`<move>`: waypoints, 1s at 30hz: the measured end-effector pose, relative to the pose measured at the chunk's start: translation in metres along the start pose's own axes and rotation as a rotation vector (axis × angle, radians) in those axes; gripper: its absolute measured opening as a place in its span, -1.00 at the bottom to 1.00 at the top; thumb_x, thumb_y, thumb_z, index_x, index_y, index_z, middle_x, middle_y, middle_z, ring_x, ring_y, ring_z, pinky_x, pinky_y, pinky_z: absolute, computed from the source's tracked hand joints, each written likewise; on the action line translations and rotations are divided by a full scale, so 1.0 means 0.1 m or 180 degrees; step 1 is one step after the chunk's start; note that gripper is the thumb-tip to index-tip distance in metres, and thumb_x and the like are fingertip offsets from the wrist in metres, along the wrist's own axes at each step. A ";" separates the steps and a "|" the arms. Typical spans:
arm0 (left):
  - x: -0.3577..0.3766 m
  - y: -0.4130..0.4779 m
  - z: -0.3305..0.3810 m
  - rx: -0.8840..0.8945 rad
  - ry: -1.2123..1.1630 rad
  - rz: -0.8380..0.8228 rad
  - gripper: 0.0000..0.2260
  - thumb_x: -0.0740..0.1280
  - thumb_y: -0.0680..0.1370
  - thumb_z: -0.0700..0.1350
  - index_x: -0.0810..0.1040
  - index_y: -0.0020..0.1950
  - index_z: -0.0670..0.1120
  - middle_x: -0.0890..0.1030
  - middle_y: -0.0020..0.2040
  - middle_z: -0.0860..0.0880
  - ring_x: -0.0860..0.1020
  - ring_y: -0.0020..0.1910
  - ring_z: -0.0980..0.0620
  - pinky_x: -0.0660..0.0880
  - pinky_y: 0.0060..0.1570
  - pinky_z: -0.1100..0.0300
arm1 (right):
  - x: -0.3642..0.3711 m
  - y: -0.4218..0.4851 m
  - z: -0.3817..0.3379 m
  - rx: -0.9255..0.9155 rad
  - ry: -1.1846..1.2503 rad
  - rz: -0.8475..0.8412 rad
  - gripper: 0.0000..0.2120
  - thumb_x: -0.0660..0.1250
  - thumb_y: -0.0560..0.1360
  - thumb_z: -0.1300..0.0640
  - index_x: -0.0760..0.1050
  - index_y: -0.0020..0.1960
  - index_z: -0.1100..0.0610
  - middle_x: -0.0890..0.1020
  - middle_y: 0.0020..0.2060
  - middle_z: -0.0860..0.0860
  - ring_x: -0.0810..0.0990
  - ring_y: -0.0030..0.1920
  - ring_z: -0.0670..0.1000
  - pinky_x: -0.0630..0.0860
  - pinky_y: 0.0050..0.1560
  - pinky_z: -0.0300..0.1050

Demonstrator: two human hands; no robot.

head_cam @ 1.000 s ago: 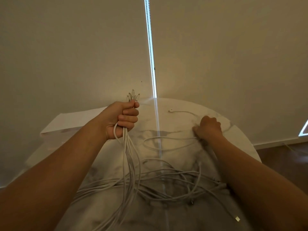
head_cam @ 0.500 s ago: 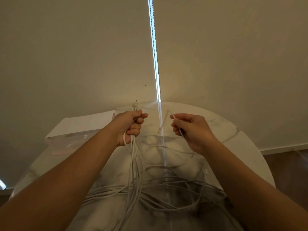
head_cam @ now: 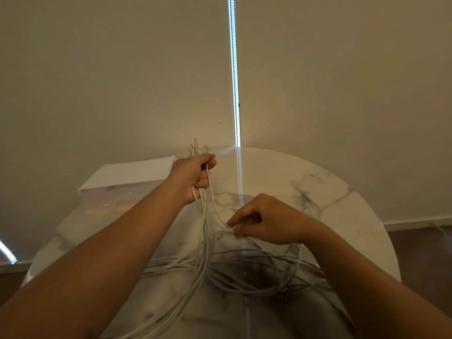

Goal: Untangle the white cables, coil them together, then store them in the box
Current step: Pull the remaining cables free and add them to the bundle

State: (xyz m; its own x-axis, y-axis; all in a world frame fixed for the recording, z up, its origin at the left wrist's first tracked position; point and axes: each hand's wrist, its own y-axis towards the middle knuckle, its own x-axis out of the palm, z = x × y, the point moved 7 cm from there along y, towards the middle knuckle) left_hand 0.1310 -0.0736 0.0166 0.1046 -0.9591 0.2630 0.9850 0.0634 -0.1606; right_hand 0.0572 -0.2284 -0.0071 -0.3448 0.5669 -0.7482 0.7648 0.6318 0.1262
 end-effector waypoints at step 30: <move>0.36 -0.39 0.13 0.0504 0.0074 -0.0239 -0.74 0.15 0.67 -0.12 0.58 -0.04 -0.20 0.67 -0.26 -0.11 0.58 -0.20 -0.10 0.57 -0.21 0.09 | -0.50 0.19 -0.33 0.0594 0.1764 0.2489 -0.84 0.34 0.57 0.11 0.64 -0.12 0.13 0.63 -0.43 0.02 0.52 -0.52 -0.07 0.47 -0.43 -0.16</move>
State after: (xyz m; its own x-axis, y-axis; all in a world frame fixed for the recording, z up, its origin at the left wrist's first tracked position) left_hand 0.0980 -0.1075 0.0446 0.0286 -0.9688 0.2462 0.9994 0.0323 0.0109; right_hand 0.0708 -0.2272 0.0544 0.1261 0.9889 -0.0787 0.9440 -0.0952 0.3158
